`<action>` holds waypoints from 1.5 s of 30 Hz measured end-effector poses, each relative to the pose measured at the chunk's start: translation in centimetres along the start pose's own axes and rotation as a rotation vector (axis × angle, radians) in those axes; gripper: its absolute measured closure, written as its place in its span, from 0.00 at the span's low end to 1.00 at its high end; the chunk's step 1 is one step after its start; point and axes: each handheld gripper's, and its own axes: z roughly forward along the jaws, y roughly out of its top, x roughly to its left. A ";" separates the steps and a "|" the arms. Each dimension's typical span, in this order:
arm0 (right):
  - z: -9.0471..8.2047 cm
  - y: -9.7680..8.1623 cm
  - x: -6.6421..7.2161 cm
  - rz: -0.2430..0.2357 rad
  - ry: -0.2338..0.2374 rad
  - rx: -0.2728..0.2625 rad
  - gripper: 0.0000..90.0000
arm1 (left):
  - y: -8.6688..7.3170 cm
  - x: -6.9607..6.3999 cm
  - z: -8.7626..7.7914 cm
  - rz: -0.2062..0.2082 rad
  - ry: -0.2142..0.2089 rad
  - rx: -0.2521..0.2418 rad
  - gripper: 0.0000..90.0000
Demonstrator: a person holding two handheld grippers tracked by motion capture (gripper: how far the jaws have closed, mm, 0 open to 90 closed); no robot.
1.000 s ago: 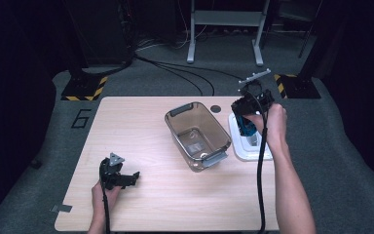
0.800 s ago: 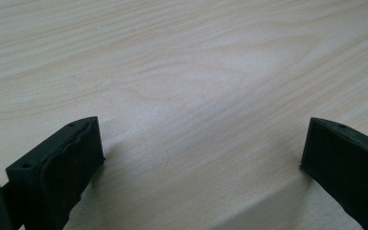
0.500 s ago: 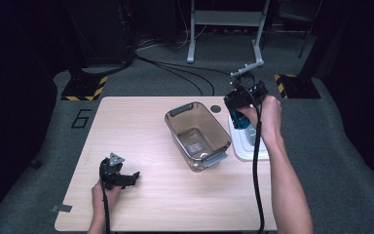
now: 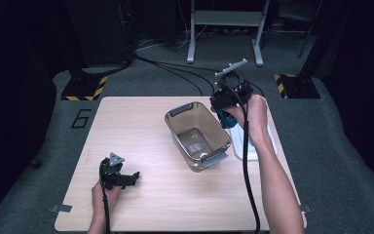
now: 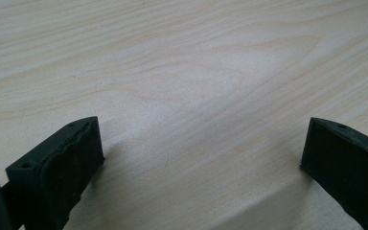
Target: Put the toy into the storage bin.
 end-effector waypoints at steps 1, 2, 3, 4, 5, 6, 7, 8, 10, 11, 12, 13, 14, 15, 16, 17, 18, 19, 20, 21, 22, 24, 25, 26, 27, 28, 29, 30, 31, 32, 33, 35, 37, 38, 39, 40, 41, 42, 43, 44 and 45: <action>0.1 0.1 0.3 0.001 0.004 0.002 0.27 | 0.0 0.0 0.0 0.000 0.000 0.000 0.01; 0.2 0.2 0.4 -0.003 0.008 0.000 0.27 | 0.0 0.0 0.0 0.000 0.000 0.000 0.01; 0.3 0.3 0.6 -0.007 0.015 0.005 0.27 | 0.0 0.0 0.0 0.000 0.000 0.000 0.01; 0.4 0.4 0.9 -0.009 0.021 0.005 0.27 | 0.0 0.0 0.0 0.000 0.000 0.000 0.01; 0.4 0.4 0.9 -0.009 0.021 0.005 0.27 | 0.0 0.0 0.0 0.000 0.000 0.000 0.01; 0.6 0.5 1.1 -0.013 0.027 -0.003 0.27 | 0.0 0.0 0.0 0.001 0.000 0.000 0.01; 0.9 0.6 1.5 -0.015 0.035 -0.001 0.27 | 0.0 0.0 0.0 0.000 -0.001 0.000 0.01; 1.0 0.6 1.7 -0.016 0.041 -0.001 0.27 | 0.0 0.0 0.0 0.000 -0.001 0.000 0.01; 1.1 0.7 1.8 -0.015 0.045 0.001 0.27 | 0.0 0.0 0.0 0.000 -0.001 0.000 0.01; 1.2 0.7 2.0 -0.013 0.047 0.003 0.27 | 0.0 0.0 0.0 0.000 -0.001 0.000 0.01; 1.5 0.7 2.3 -0.024 0.057 0.002 0.27 | 0.0 0.0 0.0 0.000 -0.001 0.000 0.01; 1.7 0.7 2.4 -0.022 0.062 -0.001 0.27 | 0.0 0.0 0.0 0.000 -0.001 0.000 0.01; 1.8 0.7 2.5 -0.032 0.065 -0.005 0.27 | 0.0 0.0 0.0 0.000 -0.001 0.000 0.01; 1.9 0.7 2.6 -0.033 0.069 0.002 0.27 | 0.0 0.0 0.0 0.000 -0.002 0.000 0.01; 1.9 0.7 2.6 -0.033 0.069 0.002 0.27 | 0.0 0.0 0.0 0.000 -0.002 0.000 0.01; 2.2 0.7 2.9 -0.034 0.076 -0.003 0.27 | 0.0 0.0 0.0 0.000 -0.001 0.000 0.01; 2.3 0.7 3.0 -0.036 0.080 -0.004 0.27 | 0.0 0.0 0.0 0.000 -0.001 0.000 0.01; 2.4 0.6 3.2 -0.033 0.083 -0.002 0.27 | 0.0 0.0 0.0 0.000 -0.002 0.000 0.01; 2.5 0.6 3.3 -0.032 0.089 0.002 0.27 | 0.0 0.0 0.0 0.000 -0.002 0.000 0.01; 2.6 0.6 3.3 -0.035 0.094 -0.001 0.27 | 0.0 0.0 0.0 0.000 -0.002 0.000 0.01; 2.7 0.6 3.5 -0.033 0.098 0.001 0.27 | 0.0 0.0 0.0 -0.002 -0.002 0.002 0.01; 3.0 0.5 3.7 -0.037 0.100 0.000 0.27 | 0.0 0.0 0.0 -0.002 -0.002 0.002 0.01; 3.1 0.5 3.9 -0.032 0.105 0.009 0.27 | 0.0 0.0 0.0 -0.002 -0.002 0.002 0.01; 3.1 0.5 3.9 -0.032 0.105 0.009 0.27 | 0.0 0.0 0.0 -0.002 -0.002 0.002 0.01; 3.4 0.5 4.0 -0.041 0.112 0.010 0.27 | 0.0 0.0 0.0 -0.001 -0.002 0.002 0.01; 3.4 0.4 4.2 -0.030 0.113 0.017 0.27 | 0.0 0.0 0.0 -0.001 -0.002 0.002 0.01; 3.6 0.4 4.2 -0.034 0.117 0.018 0.27 | 0.0 0.0 0.0 -0.001 -0.001 0.000 0.01; 3.6 0.4 4.2 -0.034 0.117 0.018 0.27 | 0.0 0.0 0.0 -0.002 -0.002 0.002 0.01; 3.8 0.3 4.3 -0.038 0.123 0.025 0.27 | 0.0 0.0 0.0 -0.001 -0.001 -0.002 0.01; 3.9 0.3 4.4 -0.044 0.123 0.024 0.27 | 0.0 0.0 0.0 -0.001 0.001 -0.005 0.01; 4.0 0.3 4.5 -0.039 0.127 0.030 0.27 | 0.0 0.0 0.0 -0.003 0.000 -0.003 0.01; 4.1 0.2 4.5 -0.040 0.128 0.034 0.27 | 0.0 0.0 0.0 -0.001 0.001 -0.004 0.01; 4.5 0.1 4.7 -0.041 0.137 0.049 0.27 | 0.0 0.0 0.0 -0.002 0.000 -0.003 0.01; 4.5 0.1 4.7 -0.041 0.137 0.049 0.27 | 0.0 0.0 0.0 -0.002 0.000 -0.003 0.01; 4.6 0.0 4.7 -0.041 0.138 0.050 0.27 | 0.0 0.0 0.0 -0.002 -0.001 -0.001 0.01; 4.9 -0.2 4.8 -0.040 0.138 0.068 0.27 | 0.0 0.0 0.0 -0.001 -0.002 0.001 0.01; 5.1 -0.2 4.9 -0.041 0.140 0.071 0.27 | 0.0 0.0 0.0 -0.002 -0.002 0.002 0.01; 5.1 -0.2 4.9 -0.041 0.140 0.071 0.27 | 0.0 0.0 0.0 -0.002 -0.002 0.002 0.01; 5.2 -0.3 5.0 -0.038 0.143 0.076 0.27 | 0.0 0.0 0.0 -0.002 -0.003 0.003 0.01; 5.4 -0.4 5.0 -0.041 0.145 0.083 0.27 | 0.0 0.0 0.0 -0.002 -0.003 0.002 0.01; 5.7 -0.5 5.1 -0.038 0.147 0.097 0.27 | 0.0 0.0 0.0 -0.002 -0.002 -0.001 0.01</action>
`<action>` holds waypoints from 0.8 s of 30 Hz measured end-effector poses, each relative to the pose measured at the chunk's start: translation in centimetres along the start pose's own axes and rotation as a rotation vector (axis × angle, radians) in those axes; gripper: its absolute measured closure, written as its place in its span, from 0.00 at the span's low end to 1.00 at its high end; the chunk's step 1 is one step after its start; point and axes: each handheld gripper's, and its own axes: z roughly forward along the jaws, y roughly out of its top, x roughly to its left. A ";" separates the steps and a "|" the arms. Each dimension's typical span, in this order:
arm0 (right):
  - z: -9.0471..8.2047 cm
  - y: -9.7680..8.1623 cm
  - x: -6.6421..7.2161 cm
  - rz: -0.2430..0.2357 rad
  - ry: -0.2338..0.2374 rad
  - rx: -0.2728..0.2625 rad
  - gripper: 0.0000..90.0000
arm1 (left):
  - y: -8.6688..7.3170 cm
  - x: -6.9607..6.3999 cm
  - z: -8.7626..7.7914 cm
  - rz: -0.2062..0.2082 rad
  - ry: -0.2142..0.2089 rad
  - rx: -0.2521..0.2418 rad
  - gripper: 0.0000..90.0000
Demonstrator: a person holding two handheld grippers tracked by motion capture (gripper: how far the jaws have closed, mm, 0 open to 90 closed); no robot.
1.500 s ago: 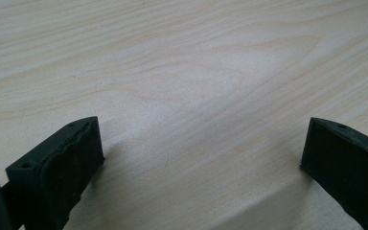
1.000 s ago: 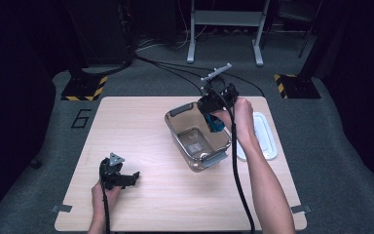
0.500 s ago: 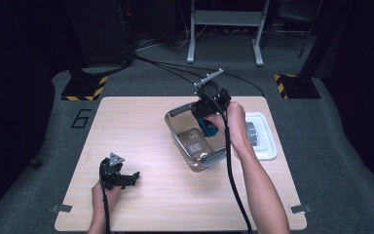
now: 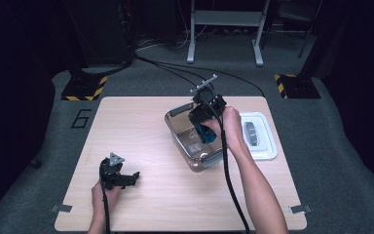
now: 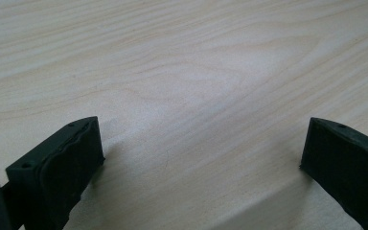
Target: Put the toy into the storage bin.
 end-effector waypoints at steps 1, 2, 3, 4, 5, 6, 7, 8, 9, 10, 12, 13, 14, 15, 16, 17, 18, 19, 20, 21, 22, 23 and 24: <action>0.0 0.0 0.0 0.000 0.000 0.000 0.27 | 0.0 0.0 0.0 0.000 0.000 0.000 0.01; 0.1 0.0 0.0 -0.006 0.001 0.000 0.27 | 0.0 0.0 0.0 0.001 -0.001 0.002 0.01; 0.4 -0.1 -0.1 -0.011 0.004 0.002 0.27 | 0.0 0.0 0.0 0.001 -0.001 0.002 0.01; 0.5 -0.1 -0.1 -0.007 0.007 0.006 0.27 | 0.0 0.0 0.0 0.001 -0.001 0.002 0.01; 0.6 -0.2 0.0 0.013 0.010 0.031 0.27 | 0.0 0.0 0.0 0.001 -0.001 0.003 0.01; 0.7 -0.3 -0.1 -0.004 0.012 0.032 0.27 | 0.0 0.0 0.0 0.001 -0.001 0.002 0.01; 0.9 -0.3 -0.2 -0.018 0.014 0.031 0.27 | 0.0 0.0 0.0 0.000 0.002 -0.002 0.01; 1.1 -0.4 -0.1 -0.007 0.015 0.048 0.27 | 0.0 0.0 0.0 0.000 0.002 -0.002 0.01; 1.3 -0.5 -0.1 -0.006 0.019 0.059 0.27 | 0.0 0.0 0.0 -0.001 0.002 -0.002 0.01; 1.4 -0.6 -0.2 -0.009 0.019 0.062 0.27 | 0.0 0.0 0.0 -0.001 0.002 -0.003 0.01; 1.8 -0.9 -0.1 0.003 0.021 0.072 0.27 | 0.0 0.0 0.0 -0.001 0.002 -0.003 0.01; 1.9 -1.0 -0.1 0.011 0.021 0.079 0.27 | 0.0 0.0 0.0 -0.001 0.001 -0.003 0.01; 2.1 -1.1 -0.1 0.012 0.022 0.076 0.27 | 0.0 0.0 0.0 -0.001 0.002 -0.003 0.01; 2.1 -1.1 -0.1 0.012 0.022 0.076 0.27 | 0.0 0.0 0.0 -0.001 0.002 -0.003 0.01; 2.4 -1.2 0.0 0.009 0.025 0.085 0.27 | 0.0 0.0 0.0 -0.001 0.002 -0.003 0.01; 2.4 -1.2 0.0 0.009 0.025 0.085 0.27 | 0.0 0.0 0.0 -0.001 0.002 -0.003 0.01; 2.7 -1.4 0.1 0.011 0.030 0.091 0.27 | 0.0 0.0 0.0 -0.001 0.002 -0.002 0.01; 2.7 -1.4 0.1 0.011 0.030 0.091 0.27 | 0.0 0.0 0.0 -0.001 0.002 -0.002 0.01; 3.0 -1.7 0.1 0.011 0.033 0.097 0.27 | 0.0 0.0 0.0 -0.001 0.002 -0.002 0.01; 3.0 -1.7 0.1 0.011 0.033 0.097 0.27 | 0.0 0.0 0.0 -0.001 0.002 -0.002 0.01; 3.1 -1.8 0.1 0.008 0.035 0.098 0.27 | 0.0 0.0 0.0 0.002 -0.002 0.005 0.01; 3.5 -2.0 0.1 0.009 0.039 0.106 0.27 | 0.0 0.0 0.0 0.001 -0.001 0.003 0.01; 3.7 -2.2 0.0 0.010 0.042 0.112 0.27 | 0.0 0.0 0.0 0.001 -0.001 0.004 0.01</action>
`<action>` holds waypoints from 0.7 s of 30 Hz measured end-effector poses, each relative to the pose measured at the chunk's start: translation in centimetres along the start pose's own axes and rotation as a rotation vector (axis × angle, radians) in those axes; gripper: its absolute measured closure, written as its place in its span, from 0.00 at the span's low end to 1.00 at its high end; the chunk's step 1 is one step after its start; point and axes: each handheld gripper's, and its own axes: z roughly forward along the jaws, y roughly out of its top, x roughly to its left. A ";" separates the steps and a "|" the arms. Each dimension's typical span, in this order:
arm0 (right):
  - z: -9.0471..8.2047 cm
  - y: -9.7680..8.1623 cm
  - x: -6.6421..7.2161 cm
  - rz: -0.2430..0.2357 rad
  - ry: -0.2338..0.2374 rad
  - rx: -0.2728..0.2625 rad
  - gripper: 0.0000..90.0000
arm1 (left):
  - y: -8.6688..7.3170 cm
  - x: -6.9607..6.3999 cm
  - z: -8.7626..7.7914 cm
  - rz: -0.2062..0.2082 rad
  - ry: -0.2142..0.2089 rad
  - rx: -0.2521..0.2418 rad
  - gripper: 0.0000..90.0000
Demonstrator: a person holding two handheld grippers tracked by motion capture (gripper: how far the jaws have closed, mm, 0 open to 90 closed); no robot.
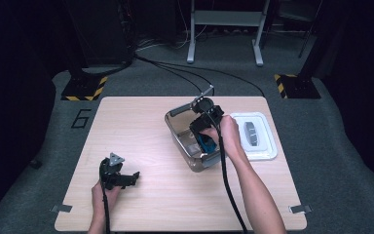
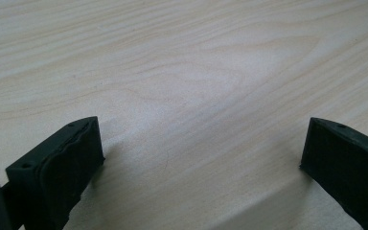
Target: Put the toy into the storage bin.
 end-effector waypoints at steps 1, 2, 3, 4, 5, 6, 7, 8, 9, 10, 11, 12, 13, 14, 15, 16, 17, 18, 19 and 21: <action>0.2 -0.1 0.1 0.016 0.003 0.005 0.27 | 0.0 0.0 0.0 0.000 0.000 0.000 0.01; 0.2 -0.1 0.1 0.016 0.003 0.005 0.27 | 0.0 0.0 0.0 0.000 0.001 0.000 0.01; 0.4 -0.2 0.1 0.030 0.004 0.011 0.27 | 0.0 0.0 0.0 -0.001 0.003 -0.005 0.01; 0.5 -0.3 0.0 0.014 0.007 0.020 0.27 | 0.0 0.0 0.0 -0.001 0.003 -0.005 0.01; 0.7 -0.4 -0.1 0.026 0.009 0.025 0.27 | 0.0 0.0 0.0 -0.001 0.003 -0.005 0.01; 1.0 -0.5 -0.1 0.032 0.012 0.027 0.27 | 0.0 0.0 0.0 -0.001 0.001 -0.002 0.01; 1.0 -0.5 -0.1 0.032 0.012 0.027 0.27 | 0.0 0.0 0.0 -0.002 0.002 -0.004 0.01; 1.1 -0.6 0.0 0.036 0.011 0.028 0.27 | 0.0 0.0 0.0 -0.001 -0.002 0.003 0.01; 1.2 -0.7 -0.1 0.034 0.015 0.028 0.27 | 0.0 0.0 0.0 -0.001 -0.001 0.002 0.01; 1.3 -0.8 0.1 0.050 0.020 0.036 0.27 | 0.0 0.0 0.0 -0.001 -0.001 0.001 0.01; 1.3 -0.9 0.1 0.048 0.023 0.039 0.27 | 0.0 0.0 0.0 -0.001 -0.001 0.002 0.01; 1.4 -1.0 0.1 0.046 0.026 0.038 0.27 | 0.0 0.0 0.0 0.000 0.000 0.000 0.01; 1.6 -1.1 0.1 0.045 0.030 0.028 0.27 | 0.0 0.0 0.0 0.000 0.001 0.000 0.01; 1.7 -1.3 0.1 0.048 0.030 0.027 0.27 | 0.0 0.0 0.0 -0.001 -0.001 0.001 0.01; 1.8 -1.4 0.2 0.052 0.030 0.030 0.27 | 0.0 0.0 0.0 -0.001 -0.001 0.001 0.01; 1.9 -1.6 0.2 0.050 0.032 0.030 0.27 | 0.0 0.0 0.0 -0.001 -0.001 0.001 0.01; 2.1 -1.7 0.3 0.051 0.034 0.032 0.27 | 0.0 0.0 0.0 -0.001 -0.001 0.001 0.01; 2.1 -1.7 0.3 0.051 0.034 0.032 0.27 | 0.0 0.0 0.0 -0.001 -0.001 0.001 0.01; 2.2 -1.9 0.3 0.054 0.035 0.030 0.27 | 0.0 0.0 0.0 -0.002 0.000 -0.002 0.01; 2.5 -2.2 0.4 0.060 0.041 0.035 0.27 | 0.0 0.0 0.0 -0.001 -0.002 0.002 0.01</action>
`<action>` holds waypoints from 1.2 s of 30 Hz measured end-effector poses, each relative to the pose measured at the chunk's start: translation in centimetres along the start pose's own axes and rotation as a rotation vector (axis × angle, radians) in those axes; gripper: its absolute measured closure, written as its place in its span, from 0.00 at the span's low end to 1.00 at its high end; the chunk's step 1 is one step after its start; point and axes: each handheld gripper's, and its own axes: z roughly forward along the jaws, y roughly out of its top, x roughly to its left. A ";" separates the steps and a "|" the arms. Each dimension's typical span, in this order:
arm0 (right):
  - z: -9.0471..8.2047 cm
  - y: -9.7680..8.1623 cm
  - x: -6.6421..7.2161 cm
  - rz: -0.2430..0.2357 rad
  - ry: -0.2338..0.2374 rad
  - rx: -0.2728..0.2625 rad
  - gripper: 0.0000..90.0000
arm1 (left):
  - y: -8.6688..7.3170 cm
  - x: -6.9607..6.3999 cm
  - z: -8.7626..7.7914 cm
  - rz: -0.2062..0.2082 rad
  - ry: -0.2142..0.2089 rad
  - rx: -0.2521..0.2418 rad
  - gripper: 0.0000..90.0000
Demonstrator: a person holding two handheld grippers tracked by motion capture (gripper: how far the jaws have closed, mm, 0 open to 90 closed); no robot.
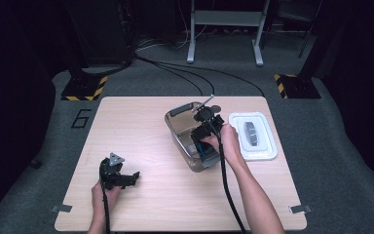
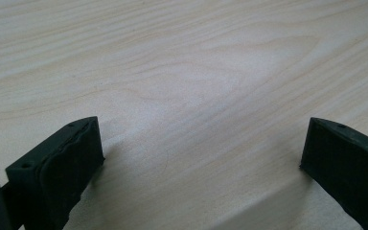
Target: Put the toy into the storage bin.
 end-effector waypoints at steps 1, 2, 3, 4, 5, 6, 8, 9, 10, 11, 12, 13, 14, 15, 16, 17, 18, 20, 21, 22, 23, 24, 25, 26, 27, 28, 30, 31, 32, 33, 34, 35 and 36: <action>0.2 -0.2 0.0 0.003 0.003 0.002 0.27 | 0.0 0.0 0.0 0.000 0.001 -0.002 0.01; 0.4 -0.3 0.0 0.006 0.004 -0.002 0.27 | 0.0 0.0 0.0 0.000 0.001 -0.001 0.01; 0.5 -0.4 0.0 0.010 0.007 0.000 0.27 | 0.0 0.0 0.0 0.000 0.001 -0.002 0.01; 0.6 -0.5 0.0 0.011 0.009 0.000 0.27 | 0.0 0.0 0.0 0.000 0.001 -0.002 0.01; 0.7 -0.6 0.1 0.014 0.013 0.002 0.27 | 0.0 0.0 0.0 0.000 0.001 0.000 0.01; 0.7 -0.6 0.1 0.014 0.013 0.002 0.27 | 0.0 0.0 0.0 0.000 0.001 0.000 0.01; 0.8 -0.9 0.2 0.020 0.018 -0.001 0.27 | 0.0 0.0 0.0 0.000 0.001 -0.001 0.01; 0.7 -1.0 0.2 0.023 0.020 0.000 0.27 | 0.0 0.0 0.0 0.000 0.001 0.000 0.01; 0.7 -1.0 0.2 0.022 0.020 -0.002 0.27 | 0.0 0.0 0.0 0.000 0.001 0.000 0.01; 0.8 -1.2 0.3 0.028 0.022 -0.003 0.27 | 0.0 0.0 0.0 0.001 0.001 0.000 0.01; 0.8 -1.2 0.3 0.028 0.022 -0.003 0.27 | 0.0 0.0 0.0 0.001 0.001 0.000 0.01; 0.8 -1.4 0.3 0.033 0.028 -0.006 0.27 | 0.0 0.0 0.0 0.000 0.001 0.000 0.01; 0.8 -1.4 0.3 0.033 0.028 -0.006 0.27 | 0.0 0.0 0.0 0.000 0.001 0.000 0.01; 0.8 -1.5 0.4 0.042 0.032 -0.004 0.27 | 0.0 0.0 0.0 0.000 0.001 0.000 0.01; 0.8 -1.5 0.4 0.042 0.032 -0.004 0.27 | 0.0 0.0 0.0 0.002 0.002 -0.002 0.01; 0.9 -1.6 0.3 0.039 0.033 -0.007 0.27 | 0.0 0.0 0.0 0.002 0.002 -0.002 0.01; 0.8 -1.7 0.3 0.042 0.033 -0.006 0.27 | 0.0 0.0 0.0 0.001 0.002 -0.002 0.01; 0.7 -1.8 0.2 0.045 0.033 -0.004 0.27 | 0.0 0.0 0.0 0.001 0.002 -0.002 0.01; 0.7 -1.8 0.2 0.045 0.033 -0.004 0.27 | 0.0 0.0 0.0 0.001 0.002 -0.002 0.01; 0.6 -1.9 0.1 0.045 0.031 0.001 0.27 | 0.0 0.0 0.0 0.002 0.002 -0.002 0.01; 0.6 -1.9 0.1 0.045 0.031 0.001 0.27 | 0.0 0.0 0.0 0.000 0.000 -0.001 0.01; 0.5 -1.9 0.1 0.045 0.031 0.005 0.27 | 0.0 0.0 0.0 0.000 0.000 0.000 0.01; 0.5 -1.9 0.0 0.046 0.033 0.008 0.27 | 0.0 0.0 0.0 0.000 0.001 0.000 0.01; 0.3 -1.9 0.0 0.054 0.030 0.015 0.27 | 0.0 0.0 0.0 0.000 0.000 0.000 0.01; 0.2 -2.0 -0.1 0.047 0.030 0.018 0.27 | 0.0 0.0 0.0 0.000 0.001 -0.001 0.01; 0.2 -2.0 -0.1 0.047 0.030 0.018 0.27 | 0.0 0.0 0.0 0.000 0.001 -0.001 0.01; 0.0 -2.1 -0.1 0.048 0.031 0.023 0.26 | 0.0 0.0 0.0 0.000 0.001 0.000 0.01; 0.0 -2.1 -0.1 0.047 0.032 0.024 0.26 | 0.0 0.0 0.0 0.000 0.001 -0.001 0.01; 0.0 -2.1 -0.1 0.047 0.032 0.024 0.26 | 0.0 0.0 0.0 0.001 0.001 -0.001 0.01; -0.1 -2.2 -0.1 0.048 0.032 0.024 0.26 | 0.0 0.0 0.0 0.000 0.001 -0.001 0.01; -0.1 -2.2 -0.1 0.049 0.031 0.024 0.26 | 0.0 0.0 0.0 0.000 0.001 -0.001 0.01; -0.2 -2.2 -0.1 0.053 0.031 0.026 0.26 | 0.0 0.0 0.0 0.000 0.001 0.000 0.01; -0.2 -2.3 -0.1 0.053 0.030 0.030 0.26 | 0.0 0.0 0.0 0.000 0.001 -0.001 0.01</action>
